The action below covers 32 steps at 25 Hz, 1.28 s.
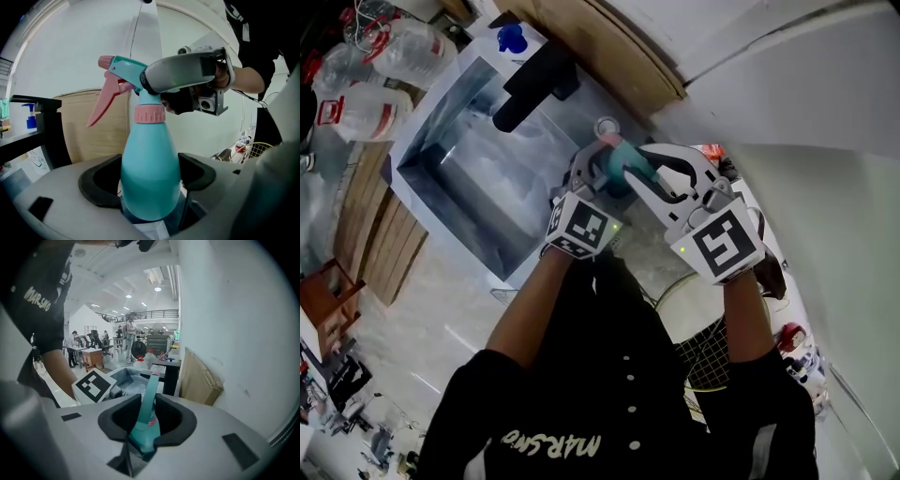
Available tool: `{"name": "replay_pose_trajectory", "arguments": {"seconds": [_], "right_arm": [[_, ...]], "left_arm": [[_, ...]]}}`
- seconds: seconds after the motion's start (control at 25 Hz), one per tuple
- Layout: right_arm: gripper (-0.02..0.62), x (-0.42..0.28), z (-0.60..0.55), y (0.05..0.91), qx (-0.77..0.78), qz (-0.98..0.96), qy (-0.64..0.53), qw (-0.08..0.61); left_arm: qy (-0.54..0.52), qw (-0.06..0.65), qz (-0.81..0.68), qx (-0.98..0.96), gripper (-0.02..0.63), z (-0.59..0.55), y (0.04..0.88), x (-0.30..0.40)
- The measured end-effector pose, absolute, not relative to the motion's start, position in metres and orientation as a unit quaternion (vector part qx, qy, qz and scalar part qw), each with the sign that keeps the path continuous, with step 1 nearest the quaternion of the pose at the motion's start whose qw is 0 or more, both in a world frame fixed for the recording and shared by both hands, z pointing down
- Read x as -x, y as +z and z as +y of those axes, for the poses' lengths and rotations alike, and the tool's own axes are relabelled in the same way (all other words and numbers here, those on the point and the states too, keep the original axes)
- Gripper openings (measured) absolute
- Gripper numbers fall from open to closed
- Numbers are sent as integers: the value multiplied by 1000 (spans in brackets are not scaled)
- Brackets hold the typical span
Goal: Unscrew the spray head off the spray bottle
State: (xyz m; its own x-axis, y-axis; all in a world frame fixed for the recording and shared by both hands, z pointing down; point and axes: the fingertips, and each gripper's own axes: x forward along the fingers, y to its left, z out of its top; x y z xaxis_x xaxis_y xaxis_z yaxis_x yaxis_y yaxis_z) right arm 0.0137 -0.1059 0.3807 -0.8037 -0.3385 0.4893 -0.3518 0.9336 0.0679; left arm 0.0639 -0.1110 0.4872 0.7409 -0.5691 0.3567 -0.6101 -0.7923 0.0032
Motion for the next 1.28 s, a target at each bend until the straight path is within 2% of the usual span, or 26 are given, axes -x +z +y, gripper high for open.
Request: {"name": "replay_pose_trajectory", "arguments": {"seconds": [0.4, 0.6, 0.88, 1.08, 1.2, 1.28], "right_arm": [[106, -16, -90, 385, -32, -962, -56, 265], [106, -16, -92, 383, -15, -965, -49, 258], [138, -30, -97, 385, -120, -953, -35, 276], [141, -47, -106, 344, -318, -939, 49, 124], [112, -45, -93, 348, -360, -921, 71, 131], [117, -40, -83, 359, -364, -916, 98, 138]], "left_arm": [[170, 45, -258, -950, 385, -104, 488, -68], [164, 46, -232, -958, 385, -102, 487, -69], [165, 52, -245, -954, 385, -105, 487, -66], [165, 53, -263, -949, 385, -105, 486, -65], [164, 57, -280, -944, 385, -107, 486, -63], [166, 56, -289, -941, 385, -108, 487, -63]]}}
